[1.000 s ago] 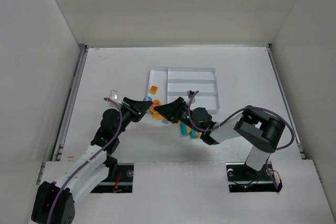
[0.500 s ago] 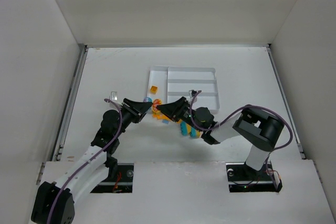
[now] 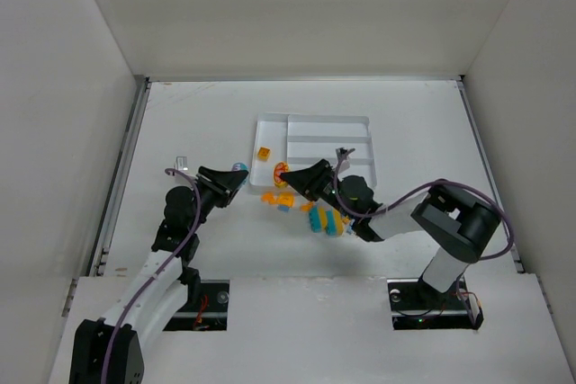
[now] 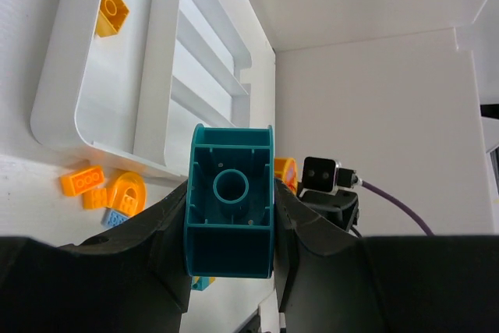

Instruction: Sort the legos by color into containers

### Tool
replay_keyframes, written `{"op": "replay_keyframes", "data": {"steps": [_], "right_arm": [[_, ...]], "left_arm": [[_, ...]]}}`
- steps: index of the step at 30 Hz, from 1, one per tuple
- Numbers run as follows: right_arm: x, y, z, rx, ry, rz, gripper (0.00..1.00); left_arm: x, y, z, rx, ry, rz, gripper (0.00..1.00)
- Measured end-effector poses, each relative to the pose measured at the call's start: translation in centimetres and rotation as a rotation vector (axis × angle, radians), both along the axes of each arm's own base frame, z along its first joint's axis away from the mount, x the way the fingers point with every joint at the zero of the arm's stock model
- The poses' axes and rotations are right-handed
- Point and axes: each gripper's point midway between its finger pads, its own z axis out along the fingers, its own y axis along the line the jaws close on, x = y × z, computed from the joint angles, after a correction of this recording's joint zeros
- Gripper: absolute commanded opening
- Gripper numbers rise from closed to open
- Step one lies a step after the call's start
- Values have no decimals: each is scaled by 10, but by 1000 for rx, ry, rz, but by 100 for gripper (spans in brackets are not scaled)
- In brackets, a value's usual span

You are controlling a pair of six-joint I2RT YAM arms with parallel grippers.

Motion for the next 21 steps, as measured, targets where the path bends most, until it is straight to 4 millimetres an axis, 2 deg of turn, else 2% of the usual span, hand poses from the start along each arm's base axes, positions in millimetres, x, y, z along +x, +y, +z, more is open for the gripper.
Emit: {"op": "replay_keyframes", "data": {"steps": [5,11,16,18,21], "right_arm": [[32,1,-13,-150,19,-50,29],[69,13,-4,-304,-8,-91,33],[82,20,-20,-406,18,-85,39],[84,20,-32,-448,39,-81,45],[87,19,-48,-506,69,-80,60]], "left_arm": [[-1,0,-2,25,-8,-12,16],[-2,3,-15,87,12,-13,16],[-1,3,-27,141,31,-12,16],[-1,2,-31,160,39,-15,16],[-1,0,-35,187,47,-18,16]]}}
